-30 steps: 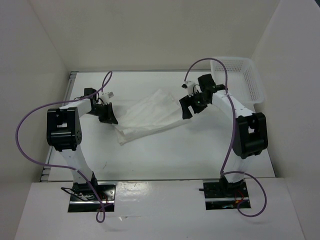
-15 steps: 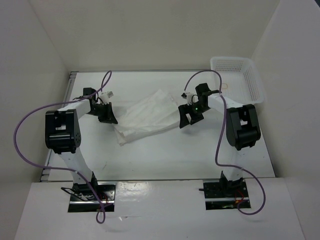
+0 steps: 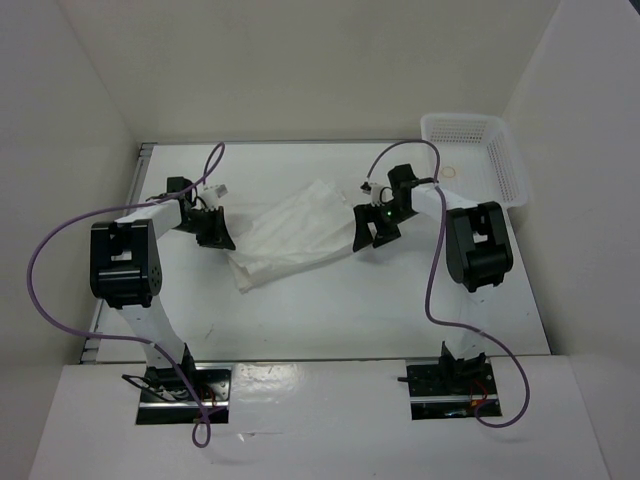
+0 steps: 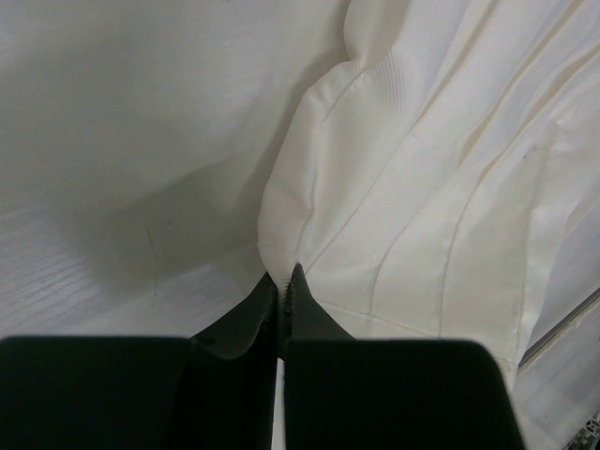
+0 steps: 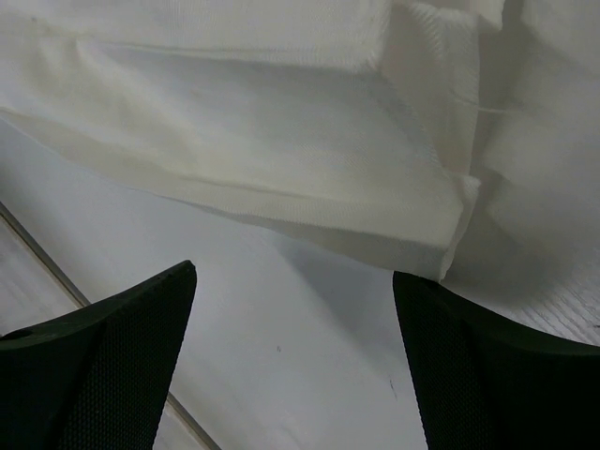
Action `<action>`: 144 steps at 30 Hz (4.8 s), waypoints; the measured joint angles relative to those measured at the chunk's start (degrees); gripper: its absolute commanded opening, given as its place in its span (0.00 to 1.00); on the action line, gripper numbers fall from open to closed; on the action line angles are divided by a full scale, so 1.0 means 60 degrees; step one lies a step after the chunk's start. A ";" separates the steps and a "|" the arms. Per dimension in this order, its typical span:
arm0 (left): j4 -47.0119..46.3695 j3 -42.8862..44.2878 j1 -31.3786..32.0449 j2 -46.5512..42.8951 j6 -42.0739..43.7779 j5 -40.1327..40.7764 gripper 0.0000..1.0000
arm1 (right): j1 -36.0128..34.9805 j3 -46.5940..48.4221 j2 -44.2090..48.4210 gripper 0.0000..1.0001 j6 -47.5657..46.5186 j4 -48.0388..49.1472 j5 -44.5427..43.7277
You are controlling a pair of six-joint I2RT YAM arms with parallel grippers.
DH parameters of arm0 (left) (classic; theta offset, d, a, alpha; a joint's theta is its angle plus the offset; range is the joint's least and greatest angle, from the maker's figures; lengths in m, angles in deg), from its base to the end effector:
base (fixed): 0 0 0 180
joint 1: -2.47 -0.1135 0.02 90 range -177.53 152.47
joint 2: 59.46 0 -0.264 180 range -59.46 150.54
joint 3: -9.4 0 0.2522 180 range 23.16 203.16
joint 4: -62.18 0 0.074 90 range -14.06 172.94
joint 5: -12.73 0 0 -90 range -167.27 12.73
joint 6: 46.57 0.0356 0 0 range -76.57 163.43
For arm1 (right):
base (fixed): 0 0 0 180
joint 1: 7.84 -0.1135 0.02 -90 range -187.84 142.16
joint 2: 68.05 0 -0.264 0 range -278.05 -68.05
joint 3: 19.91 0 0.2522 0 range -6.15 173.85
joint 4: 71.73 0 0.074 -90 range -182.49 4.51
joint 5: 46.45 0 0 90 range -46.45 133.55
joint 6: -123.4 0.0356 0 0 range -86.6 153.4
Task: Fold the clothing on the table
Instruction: Fold the skirt
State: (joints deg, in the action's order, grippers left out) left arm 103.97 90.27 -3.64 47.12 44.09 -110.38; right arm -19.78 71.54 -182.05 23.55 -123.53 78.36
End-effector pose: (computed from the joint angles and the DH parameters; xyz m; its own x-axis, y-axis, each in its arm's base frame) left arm 0.3623 0.0192 0.1612 -0.9172 -0.0885 -0.3885 0.1293 0.8562 -0.5002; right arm 0.3755 0.1002 0.1586 -0.8734 -0.3282 -0.3598 -0.4770 0.7260 0.4954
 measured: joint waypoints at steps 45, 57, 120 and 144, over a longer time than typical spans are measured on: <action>0.0000 -0.0211 0.0164 -0.0040 0.0109 -0.0051 0.01 | -0.0991 0.1024 -0.1024 0.00 0.0670 0.0415 -0.0892; -0.0004 -0.0211 0.0208 -0.0040 0.0120 -0.0182 0.01 | -0.3486 0.2841 0.0058 0.00 -0.0302 -0.0044 -0.5231; 0.0047 -0.0211 0.0160 -0.0011 0.0138 -0.0488 0.07 | -1.0495 0.5945 -0.2419 0.90 -0.3169 0.0481 -0.7603; 0.1220 0.0725 -0.2499 -0.1883 0.0597 -0.0277 1.00 | -0.4550 0.2838 0.3843 0.92 -0.2262 -0.0703 -0.5639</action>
State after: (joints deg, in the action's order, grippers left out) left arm 111.30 94.62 -18.64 35.82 47.68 -112.04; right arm -47.08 88.57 -158.99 9.98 -127.75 44.52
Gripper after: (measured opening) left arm 0.999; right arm 0.917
